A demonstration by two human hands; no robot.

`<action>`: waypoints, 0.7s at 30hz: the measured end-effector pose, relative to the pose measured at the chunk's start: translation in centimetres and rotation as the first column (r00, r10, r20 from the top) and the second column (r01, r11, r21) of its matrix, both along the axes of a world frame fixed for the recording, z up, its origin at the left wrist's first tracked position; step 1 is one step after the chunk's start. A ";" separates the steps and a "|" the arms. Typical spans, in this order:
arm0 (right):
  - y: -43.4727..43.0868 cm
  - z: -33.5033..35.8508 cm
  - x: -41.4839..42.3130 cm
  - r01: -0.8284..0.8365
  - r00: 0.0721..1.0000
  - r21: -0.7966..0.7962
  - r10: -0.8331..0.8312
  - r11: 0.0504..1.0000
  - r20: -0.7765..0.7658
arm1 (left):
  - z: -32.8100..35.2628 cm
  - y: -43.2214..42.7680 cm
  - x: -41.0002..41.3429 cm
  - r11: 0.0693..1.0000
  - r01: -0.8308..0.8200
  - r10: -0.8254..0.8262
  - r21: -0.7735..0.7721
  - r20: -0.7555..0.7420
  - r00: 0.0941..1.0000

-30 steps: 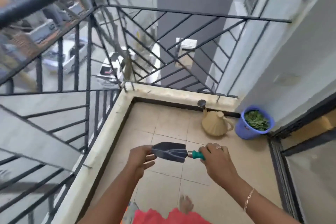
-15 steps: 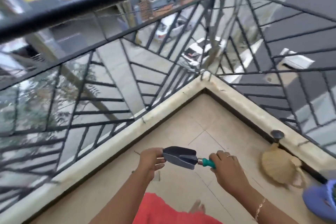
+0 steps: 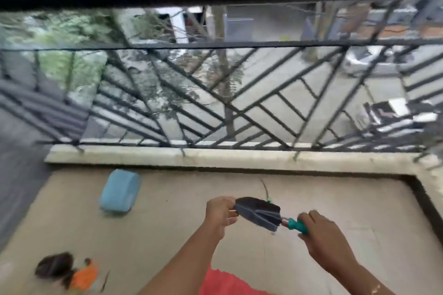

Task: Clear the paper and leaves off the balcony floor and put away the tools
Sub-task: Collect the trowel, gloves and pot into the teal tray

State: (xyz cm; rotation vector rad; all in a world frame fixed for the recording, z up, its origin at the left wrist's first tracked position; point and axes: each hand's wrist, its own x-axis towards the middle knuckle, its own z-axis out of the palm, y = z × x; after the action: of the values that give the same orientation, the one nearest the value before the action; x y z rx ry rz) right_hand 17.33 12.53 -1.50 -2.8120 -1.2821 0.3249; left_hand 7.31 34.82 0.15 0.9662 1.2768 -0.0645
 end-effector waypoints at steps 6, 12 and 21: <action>11.0 0.9 -3.8 -0.194 0.981 -0.025 0.194 0.981 -0.026 | -0.5 7.4 -8.7 0.972 -0.235 0.235 0.010 0.003 0.972; 22.3 1.3 -8.7 -0.378 0.924 0.009 0.378 0.926 -0.060 | -0.6 14.6 -17.3 0.899 -0.436 0.434 0.034 0.064 0.899; 34.2 -1.0 -11.6 -0.547 0.828 -0.008 0.540 0.837 -0.148 | -1.9 22.4 -23.7 0.819 -0.573 0.569 0.043 0.071 0.819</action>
State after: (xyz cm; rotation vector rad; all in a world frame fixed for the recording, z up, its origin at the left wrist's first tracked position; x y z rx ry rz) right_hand 5.71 46.69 -2.53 -2.3368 -2.0446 0.5630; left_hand -16.41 57.18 -1.78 0.5934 1.4783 0.4739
